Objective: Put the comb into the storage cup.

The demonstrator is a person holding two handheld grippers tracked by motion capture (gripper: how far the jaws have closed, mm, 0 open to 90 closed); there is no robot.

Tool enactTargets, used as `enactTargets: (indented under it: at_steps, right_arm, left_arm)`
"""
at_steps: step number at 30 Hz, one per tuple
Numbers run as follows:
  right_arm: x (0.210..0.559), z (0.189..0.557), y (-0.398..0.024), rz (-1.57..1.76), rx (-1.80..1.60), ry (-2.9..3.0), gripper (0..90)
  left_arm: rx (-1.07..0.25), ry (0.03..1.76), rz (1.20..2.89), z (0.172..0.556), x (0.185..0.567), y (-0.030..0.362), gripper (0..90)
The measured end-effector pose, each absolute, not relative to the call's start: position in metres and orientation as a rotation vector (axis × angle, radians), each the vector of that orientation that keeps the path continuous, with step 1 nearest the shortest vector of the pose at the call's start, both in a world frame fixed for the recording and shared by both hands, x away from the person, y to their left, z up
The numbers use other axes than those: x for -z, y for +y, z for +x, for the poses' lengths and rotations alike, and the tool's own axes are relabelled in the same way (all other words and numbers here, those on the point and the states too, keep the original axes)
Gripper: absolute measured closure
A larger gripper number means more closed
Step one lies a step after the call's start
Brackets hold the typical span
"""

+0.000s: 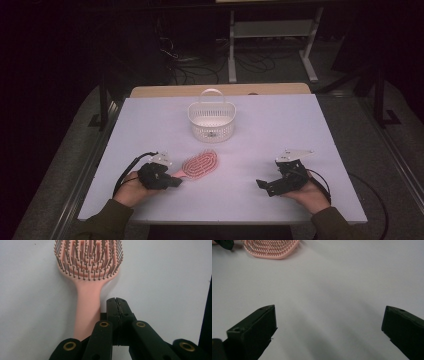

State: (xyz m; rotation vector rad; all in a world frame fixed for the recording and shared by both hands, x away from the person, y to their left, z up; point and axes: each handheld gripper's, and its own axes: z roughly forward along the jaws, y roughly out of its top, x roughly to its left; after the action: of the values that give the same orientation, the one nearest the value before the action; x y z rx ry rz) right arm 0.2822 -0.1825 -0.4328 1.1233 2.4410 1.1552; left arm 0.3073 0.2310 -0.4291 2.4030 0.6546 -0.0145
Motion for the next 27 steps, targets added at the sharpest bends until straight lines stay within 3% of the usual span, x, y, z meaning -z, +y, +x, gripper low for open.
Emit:
enactTargets:
  at_steps: [6,11,27]
  right_arm:
    - [0.433,0.282,-0.182,1.121,-1.152,2.444,0.0]
    - [0.433,0.282,-0.182,1.122,-1.153,2.444,0.0]
    - [0.434,0.282,-0.182,1.125,-1.154,2.448,0.0]
  left_arm:
    - [0.016,0.638,2.325,0.306,0.423,0.231,83.8]
    - [-0.022,0.622,2.237,0.304,0.415,0.235,72.3]
    - [-0.159,0.646,2.106,0.296,0.414,0.265,19.5]
